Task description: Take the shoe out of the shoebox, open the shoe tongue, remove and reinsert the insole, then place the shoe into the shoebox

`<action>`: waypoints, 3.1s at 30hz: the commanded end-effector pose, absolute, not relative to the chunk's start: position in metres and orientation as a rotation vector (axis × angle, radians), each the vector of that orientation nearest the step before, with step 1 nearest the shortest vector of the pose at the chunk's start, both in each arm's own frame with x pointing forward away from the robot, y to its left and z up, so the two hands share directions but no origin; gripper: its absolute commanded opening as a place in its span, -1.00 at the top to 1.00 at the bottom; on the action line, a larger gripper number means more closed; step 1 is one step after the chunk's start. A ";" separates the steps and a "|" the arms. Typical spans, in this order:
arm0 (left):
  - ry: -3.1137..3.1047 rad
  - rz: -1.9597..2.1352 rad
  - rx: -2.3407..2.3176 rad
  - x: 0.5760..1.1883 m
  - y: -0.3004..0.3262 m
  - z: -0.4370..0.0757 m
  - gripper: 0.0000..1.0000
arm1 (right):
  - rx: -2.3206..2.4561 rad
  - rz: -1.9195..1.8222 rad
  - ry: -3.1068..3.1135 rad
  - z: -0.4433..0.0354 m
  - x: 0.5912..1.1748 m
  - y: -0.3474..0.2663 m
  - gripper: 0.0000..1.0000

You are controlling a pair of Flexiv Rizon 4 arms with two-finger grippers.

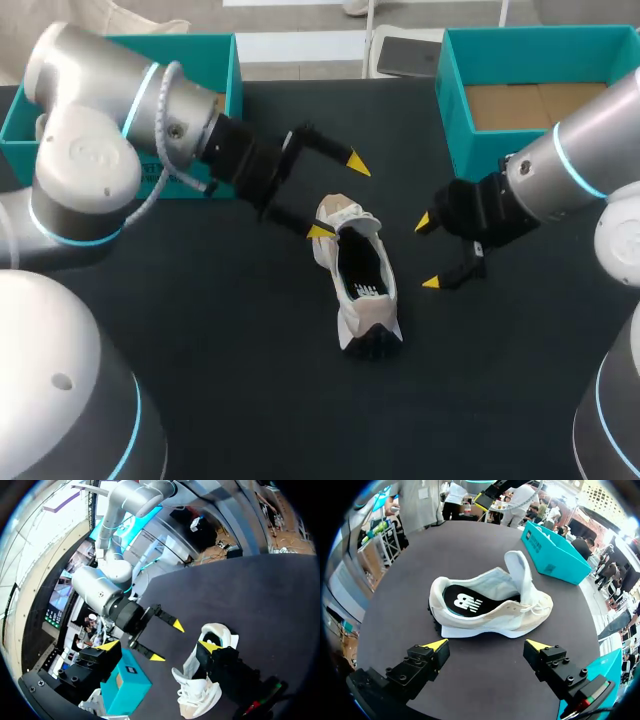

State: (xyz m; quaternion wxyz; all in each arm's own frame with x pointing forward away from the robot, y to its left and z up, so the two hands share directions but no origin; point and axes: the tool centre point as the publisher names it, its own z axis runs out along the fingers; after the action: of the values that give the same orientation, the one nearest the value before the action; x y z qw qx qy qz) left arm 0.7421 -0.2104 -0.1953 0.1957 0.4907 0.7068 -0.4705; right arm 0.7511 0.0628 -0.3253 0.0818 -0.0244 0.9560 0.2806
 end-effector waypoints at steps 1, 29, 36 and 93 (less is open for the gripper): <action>2.230 -1.101 1.757 0.747 -0.212 -0.190 -1.00 | -0.086 0.811 2.890 -0.282 0.740 0.023 -1.00; 2.149 -0.507 2.234 0.772 -0.202 -0.205 1.00 | -0.082 0.748 2.912 -0.184 0.751 -0.020 -1.00; 2.089 -0.273 2.543 0.754 -0.208 -0.222 1.00 | -0.082 0.748 2.912 -0.184 0.751 -0.020 -1.00; 2.426 -0.250 2.201 0.738 -0.232 -0.348 1.00 | -0.082 0.748 2.912 -0.184 0.751 -0.020 -1.00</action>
State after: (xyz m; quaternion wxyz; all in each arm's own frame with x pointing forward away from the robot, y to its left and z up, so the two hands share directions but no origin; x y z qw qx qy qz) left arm 0.7399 -0.2321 -0.3394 -0.0801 0.6703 0.7339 -0.0757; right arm 0.7514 -0.0200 -0.1833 0.0667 -0.0276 0.9657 0.2493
